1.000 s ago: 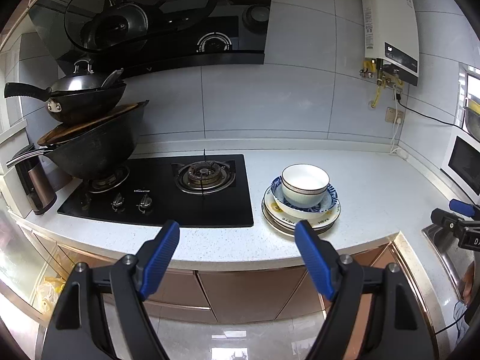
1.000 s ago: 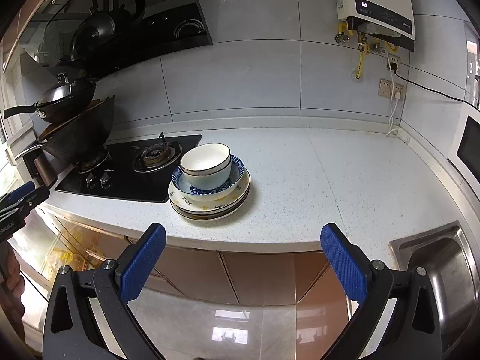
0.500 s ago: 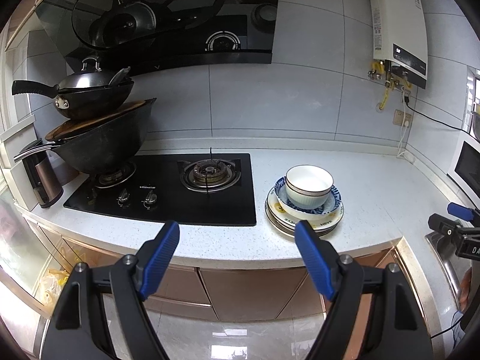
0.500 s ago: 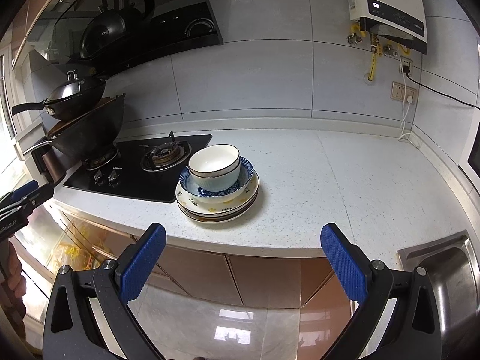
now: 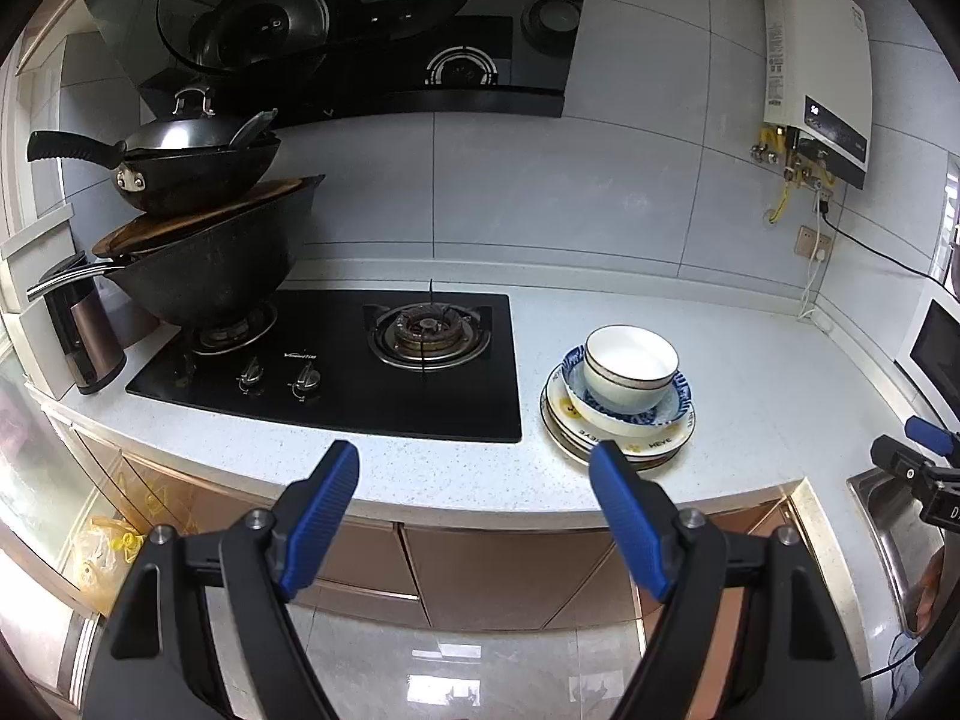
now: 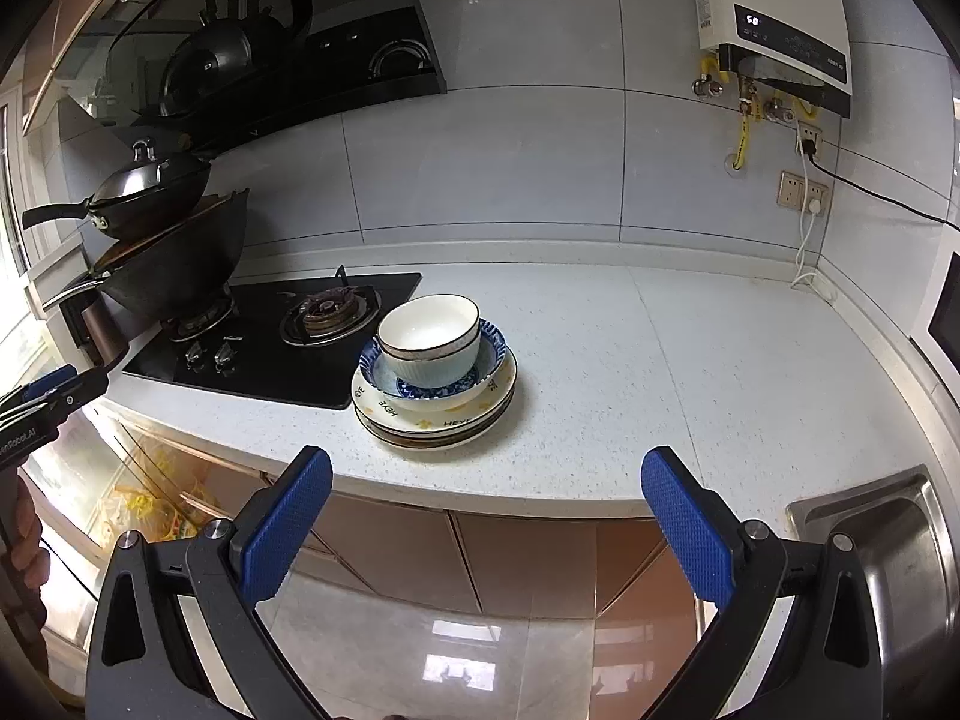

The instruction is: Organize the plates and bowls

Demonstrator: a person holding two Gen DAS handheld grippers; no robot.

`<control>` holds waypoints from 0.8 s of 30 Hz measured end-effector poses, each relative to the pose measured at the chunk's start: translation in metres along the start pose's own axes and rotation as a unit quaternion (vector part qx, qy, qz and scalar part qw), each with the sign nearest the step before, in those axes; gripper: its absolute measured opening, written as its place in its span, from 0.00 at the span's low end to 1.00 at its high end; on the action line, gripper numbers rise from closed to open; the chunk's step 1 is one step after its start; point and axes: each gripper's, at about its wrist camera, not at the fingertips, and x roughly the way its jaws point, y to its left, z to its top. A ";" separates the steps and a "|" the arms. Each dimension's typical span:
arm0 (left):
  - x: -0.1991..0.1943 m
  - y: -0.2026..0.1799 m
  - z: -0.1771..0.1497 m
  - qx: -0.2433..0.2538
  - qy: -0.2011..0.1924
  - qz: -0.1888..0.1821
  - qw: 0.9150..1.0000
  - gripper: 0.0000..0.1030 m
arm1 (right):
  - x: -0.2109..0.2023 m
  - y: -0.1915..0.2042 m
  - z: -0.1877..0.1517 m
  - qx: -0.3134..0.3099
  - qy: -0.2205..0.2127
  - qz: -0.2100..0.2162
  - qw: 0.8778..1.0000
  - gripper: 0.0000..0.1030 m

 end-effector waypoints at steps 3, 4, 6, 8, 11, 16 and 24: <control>-0.001 0.004 0.001 0.001 0.001 -0.006 1.000 0.76 | -0.001 0.000 0.000 0.001 0.001 -0.002 1.000 0.99; -0.001 0.004 0.001 0.001 0.000 -0.006 1.000 0.76 | -0.001 0.000 -0.001 0.000 0.001 -0.003 1.000 0.99; -0.002 0.006 0.001 0.002 0.000 -0.007 1.000 0.76 | -0.002 0.002 -0.001 0.001 0.001 -0.004 1.000 0.99; -0.003 0.007 0.001 0.004 0.000 -0.007 1.000 0.76 | -0.002 0.004 -0.003 0.001 0.001 -0.004 1.000 0.99; -0.006 0.006 0.001 0.010 -0.005 -0.001 1.000 0.76 | -0.002 0.005 -0.003 0.001 0.001 -0.003 1.000 0.99; -0.010 0.007 0.000 0.007 -0.005 -0.010 1.000 0.76 | -0.006 0.009 -0.005 -0.002 -0.003 -0.005 1.000 0.99; -0.013 0.010 0.001 0.001 -0.007 -0.019 1.000 0.76 | -0.013 0.009 -0.006 -0.004 -0.008 -0.011 1.000 0.99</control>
